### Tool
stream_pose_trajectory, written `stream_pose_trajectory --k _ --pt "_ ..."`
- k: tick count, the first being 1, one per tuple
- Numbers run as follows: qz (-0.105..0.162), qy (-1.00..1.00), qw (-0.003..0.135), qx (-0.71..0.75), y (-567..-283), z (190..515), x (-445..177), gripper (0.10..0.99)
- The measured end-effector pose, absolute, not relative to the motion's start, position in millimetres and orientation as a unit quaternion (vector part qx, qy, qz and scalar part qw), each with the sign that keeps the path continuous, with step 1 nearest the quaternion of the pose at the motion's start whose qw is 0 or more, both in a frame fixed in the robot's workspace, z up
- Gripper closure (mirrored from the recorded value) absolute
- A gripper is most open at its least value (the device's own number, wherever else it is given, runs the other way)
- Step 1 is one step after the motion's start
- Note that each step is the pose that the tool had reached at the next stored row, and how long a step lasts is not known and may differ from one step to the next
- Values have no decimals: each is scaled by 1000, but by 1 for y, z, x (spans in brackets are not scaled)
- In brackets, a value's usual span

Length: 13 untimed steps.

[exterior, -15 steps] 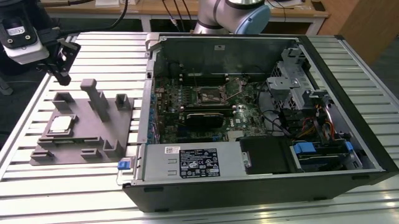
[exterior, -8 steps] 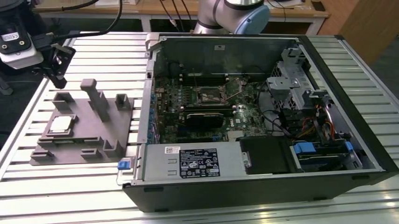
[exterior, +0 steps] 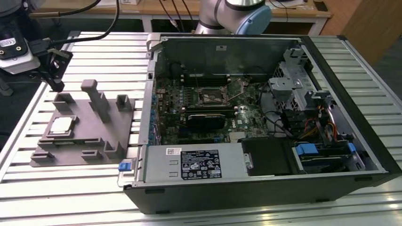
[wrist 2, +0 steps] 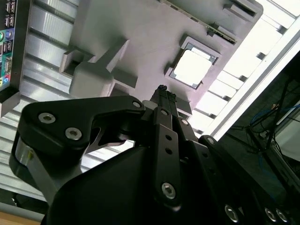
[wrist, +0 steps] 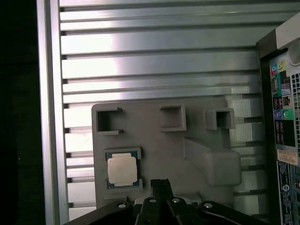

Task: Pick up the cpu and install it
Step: 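Reach for the cpu, then pick up the cpu and move it towards the insertion slot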

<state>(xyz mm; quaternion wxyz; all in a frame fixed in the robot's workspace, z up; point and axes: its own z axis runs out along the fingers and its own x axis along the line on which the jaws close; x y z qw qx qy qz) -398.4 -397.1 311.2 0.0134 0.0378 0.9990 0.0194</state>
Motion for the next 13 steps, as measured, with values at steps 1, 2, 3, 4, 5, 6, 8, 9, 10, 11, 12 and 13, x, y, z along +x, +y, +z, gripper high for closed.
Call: stream_pose_trajectory --k 1,2,3,4,5,6,8,9,10,11,12,13 --pt "19 999 13 38 -397 310 -399 980" --pt "19 999 13 38 -397 309 -400 980" --pt "19 999 13 38 -397 308 -401 980" --pt "19 999 13 38 -397 308 -401 980" --pt "19 999 13 38 -397 308 -401 980" --pt "19 999 13 38 -397 308 -401 980" --pt "19 999 13 38 -397 308 -402 980" --pt "19 999 13 38 -397 307 -402 980" --pt "19 999 13 38 -397 307 -402 980" --pt "19 999 13 38 -397 307 -402 980" --pt "19 999 13 38 -397 307 -403 980" --pt "19 999 13 38 -397 307 -403 980"
